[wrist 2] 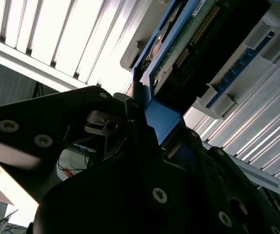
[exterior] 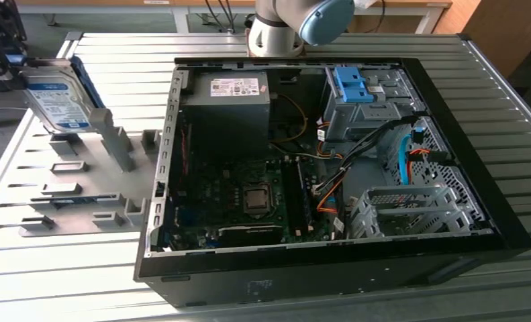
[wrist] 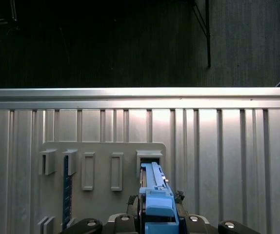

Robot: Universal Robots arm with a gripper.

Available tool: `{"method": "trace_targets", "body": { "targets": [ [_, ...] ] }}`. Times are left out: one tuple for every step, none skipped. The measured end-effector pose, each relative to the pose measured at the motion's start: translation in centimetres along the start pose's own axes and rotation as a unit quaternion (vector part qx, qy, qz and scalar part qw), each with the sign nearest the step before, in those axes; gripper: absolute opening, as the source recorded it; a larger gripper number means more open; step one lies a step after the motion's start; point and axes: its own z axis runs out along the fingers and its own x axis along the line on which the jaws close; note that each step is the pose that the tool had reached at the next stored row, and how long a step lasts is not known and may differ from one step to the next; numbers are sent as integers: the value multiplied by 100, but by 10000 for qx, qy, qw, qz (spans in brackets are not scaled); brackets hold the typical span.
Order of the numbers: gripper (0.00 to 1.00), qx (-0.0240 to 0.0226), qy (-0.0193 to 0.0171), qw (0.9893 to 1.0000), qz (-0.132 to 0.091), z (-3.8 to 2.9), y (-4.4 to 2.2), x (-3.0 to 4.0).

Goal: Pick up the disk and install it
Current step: 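Pick up the disk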

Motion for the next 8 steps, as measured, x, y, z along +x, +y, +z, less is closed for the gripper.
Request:
{"method": "trace_targets", "body": {
  "targets": [
    [36,0,0,10000,0,-5,0,0],
    [36,0,0,10000,0,-10,0,0],
    [36,0,0,10000,0,-15,0,0],
    [36,0,0,10000,0,-22,0,-1],
    [36,1,0,10000,0,-27,0,-1],
    [36,1,1,10000,0,-32,1,-1],
    [36,1,1,10000,0,-37,1,-1],
    [36,0,1,10000,0,-43,1,-1]
  ]
}}
